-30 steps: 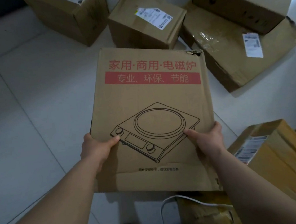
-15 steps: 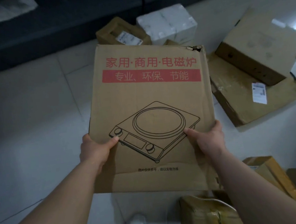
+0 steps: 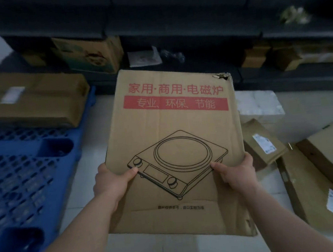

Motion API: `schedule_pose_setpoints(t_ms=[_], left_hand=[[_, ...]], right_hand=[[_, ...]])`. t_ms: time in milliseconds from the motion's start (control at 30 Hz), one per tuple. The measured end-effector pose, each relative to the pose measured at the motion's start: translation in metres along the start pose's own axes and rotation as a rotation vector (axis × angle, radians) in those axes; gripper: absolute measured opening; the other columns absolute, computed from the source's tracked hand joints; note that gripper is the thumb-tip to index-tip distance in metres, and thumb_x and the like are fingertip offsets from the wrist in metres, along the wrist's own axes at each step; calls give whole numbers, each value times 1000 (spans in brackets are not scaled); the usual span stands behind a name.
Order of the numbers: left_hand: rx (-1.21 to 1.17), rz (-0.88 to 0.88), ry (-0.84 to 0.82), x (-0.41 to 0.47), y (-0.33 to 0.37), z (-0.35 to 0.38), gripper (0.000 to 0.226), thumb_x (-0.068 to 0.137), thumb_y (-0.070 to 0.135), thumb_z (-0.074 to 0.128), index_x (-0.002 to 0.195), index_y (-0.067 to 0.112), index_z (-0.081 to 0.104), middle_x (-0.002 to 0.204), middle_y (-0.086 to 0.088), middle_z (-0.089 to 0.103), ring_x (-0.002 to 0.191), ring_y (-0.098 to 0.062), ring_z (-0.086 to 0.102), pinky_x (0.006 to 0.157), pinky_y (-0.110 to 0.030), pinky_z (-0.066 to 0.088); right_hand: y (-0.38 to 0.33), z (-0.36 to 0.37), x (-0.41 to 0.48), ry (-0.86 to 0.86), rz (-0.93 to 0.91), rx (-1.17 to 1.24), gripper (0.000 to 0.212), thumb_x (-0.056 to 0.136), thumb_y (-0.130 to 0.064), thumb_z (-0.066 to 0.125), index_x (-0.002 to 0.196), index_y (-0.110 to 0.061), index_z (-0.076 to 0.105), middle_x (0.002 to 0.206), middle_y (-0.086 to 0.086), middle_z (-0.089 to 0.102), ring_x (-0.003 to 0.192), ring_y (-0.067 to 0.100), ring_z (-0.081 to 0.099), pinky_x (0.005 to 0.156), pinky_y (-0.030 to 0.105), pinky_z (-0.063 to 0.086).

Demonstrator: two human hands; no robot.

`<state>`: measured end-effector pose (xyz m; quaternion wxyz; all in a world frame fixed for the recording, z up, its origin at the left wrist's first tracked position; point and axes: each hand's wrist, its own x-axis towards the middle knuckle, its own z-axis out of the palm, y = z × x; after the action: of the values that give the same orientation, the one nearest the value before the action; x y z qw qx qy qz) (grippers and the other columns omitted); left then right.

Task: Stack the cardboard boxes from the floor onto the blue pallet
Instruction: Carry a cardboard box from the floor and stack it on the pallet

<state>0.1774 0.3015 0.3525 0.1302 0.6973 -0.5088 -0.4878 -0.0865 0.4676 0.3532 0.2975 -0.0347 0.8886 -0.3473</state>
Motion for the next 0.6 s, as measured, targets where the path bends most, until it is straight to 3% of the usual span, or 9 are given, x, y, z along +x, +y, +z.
schedule_pose_setpoints(t_ms=[200, 333, 500, 600], left_hand=[[-95, -55, 114, 12, -27, -106, 83, 64, 47, 83, 131, 19, 41, 128, -7, 55, 116, -32, 53, 97, -50, 47], [-128, -104, 149, 28, -53, -182, 76, 66, 45, 83, 126, 21, 43, 124, -7, 56, 112, -31, 54, 95, -49, 49], [-163, -145, 188, 56, -91, -288, 68, 69, 39, 83, 120, 20, 43, 112, -3, 55, 107, -30, 56, 91, -47, 51], [-180, -178, 201, 76, -116, -351, 68, 68, 37, 84, 120, 22, 43, 115, -4, 57, 106, -29, 57, 92, -47, 51]], right_hand=[[-60, 73, -63, -102, -100, 8, 123, 31, -61, 82, 137, -28, 29, 132, 9, 52, 119, 34, 52, 99, 55, 46], [-91, 136, -106, -152, -135, -58, 116, 35, -58, 83, 134, -28, 32, 130, 11, 52, 117, 37, 52, 98, 56, 45], [-122, 230, -166, -225, -162, -96, 125, 23, -65, 76, 133, -28, 31, 125, 11, 53, 112, 37, 54, 94, 55, 48], [-137, 289, -202, -270, -163, -96, 126, 21, -66, 77, 132, -29, 31, 122, 11, 55, 110, 38, 55, 92, 55, 50]])
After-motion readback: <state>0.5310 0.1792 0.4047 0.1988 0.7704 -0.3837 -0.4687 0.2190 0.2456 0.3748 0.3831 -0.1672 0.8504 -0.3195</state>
